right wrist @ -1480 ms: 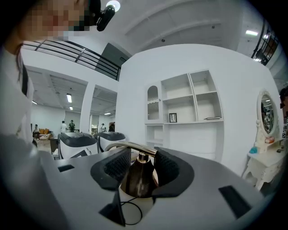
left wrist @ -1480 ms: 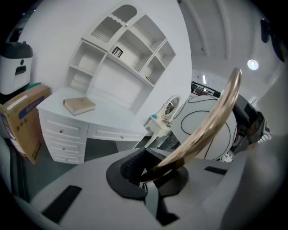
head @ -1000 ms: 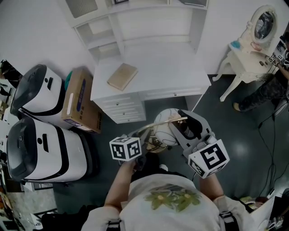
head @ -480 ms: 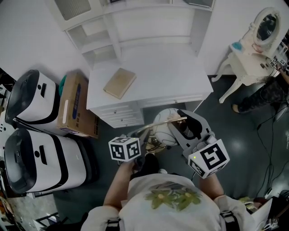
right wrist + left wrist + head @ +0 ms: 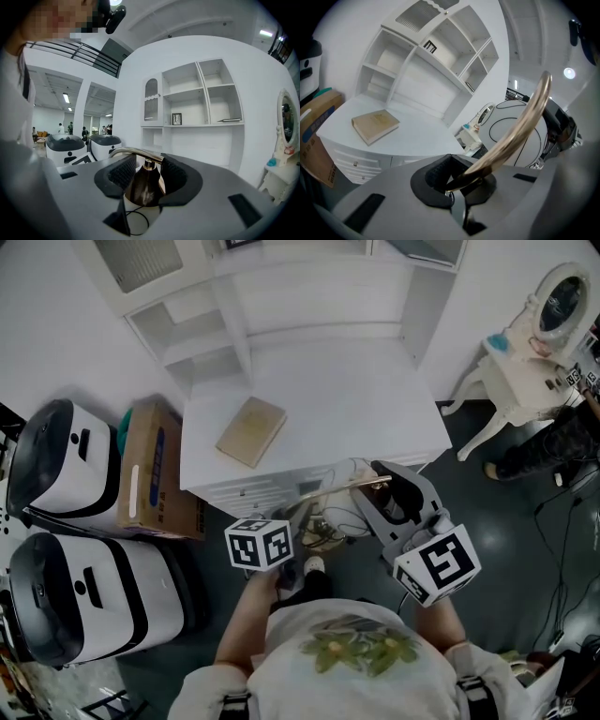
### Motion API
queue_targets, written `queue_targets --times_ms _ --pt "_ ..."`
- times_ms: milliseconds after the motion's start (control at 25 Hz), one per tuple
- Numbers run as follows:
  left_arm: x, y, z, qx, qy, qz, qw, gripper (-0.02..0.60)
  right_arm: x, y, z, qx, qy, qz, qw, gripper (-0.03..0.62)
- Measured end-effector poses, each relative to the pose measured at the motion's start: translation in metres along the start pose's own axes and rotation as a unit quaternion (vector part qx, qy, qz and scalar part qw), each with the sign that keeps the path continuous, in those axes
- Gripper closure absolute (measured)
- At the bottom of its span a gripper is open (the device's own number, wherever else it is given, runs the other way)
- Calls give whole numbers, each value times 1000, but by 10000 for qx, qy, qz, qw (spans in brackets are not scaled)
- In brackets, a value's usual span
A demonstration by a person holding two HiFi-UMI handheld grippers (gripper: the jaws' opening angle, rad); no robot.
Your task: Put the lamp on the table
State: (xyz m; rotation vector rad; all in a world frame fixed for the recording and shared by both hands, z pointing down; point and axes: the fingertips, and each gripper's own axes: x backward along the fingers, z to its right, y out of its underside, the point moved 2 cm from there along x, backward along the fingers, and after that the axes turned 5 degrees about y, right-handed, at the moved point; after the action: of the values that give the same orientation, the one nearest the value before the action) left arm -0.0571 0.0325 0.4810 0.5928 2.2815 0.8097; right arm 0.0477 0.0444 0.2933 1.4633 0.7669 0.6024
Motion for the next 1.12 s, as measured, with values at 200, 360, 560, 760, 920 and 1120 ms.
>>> queue_targets --times_ms 200,360,560,760,920,1120 --pt "-11 -26 -20 -59 112 -76 9999 554 -31 -3 10 4 129 -6 9999 416" --pt "-21 -42 -34 -100 250 -150 9995 554 -52 -5 17 36 263 -31 9996 416" --pt "-35 -60 -44 -198 327 -187 9991 554 -67 -6 28 72 412 -9 9991 416" --pt "-46 -81 -47 -297 377 -177 9987 554 -81 -11 43 89 465 57 9989 416" --pt "-58 -94 -50 -301 372 -173 9987 554 -93 -14 58 95 438 55 9990 416" --pt "-76 -110 -56 -236 338 -165 9990 554 -110 -15 78 105 381 -3 9992 416"
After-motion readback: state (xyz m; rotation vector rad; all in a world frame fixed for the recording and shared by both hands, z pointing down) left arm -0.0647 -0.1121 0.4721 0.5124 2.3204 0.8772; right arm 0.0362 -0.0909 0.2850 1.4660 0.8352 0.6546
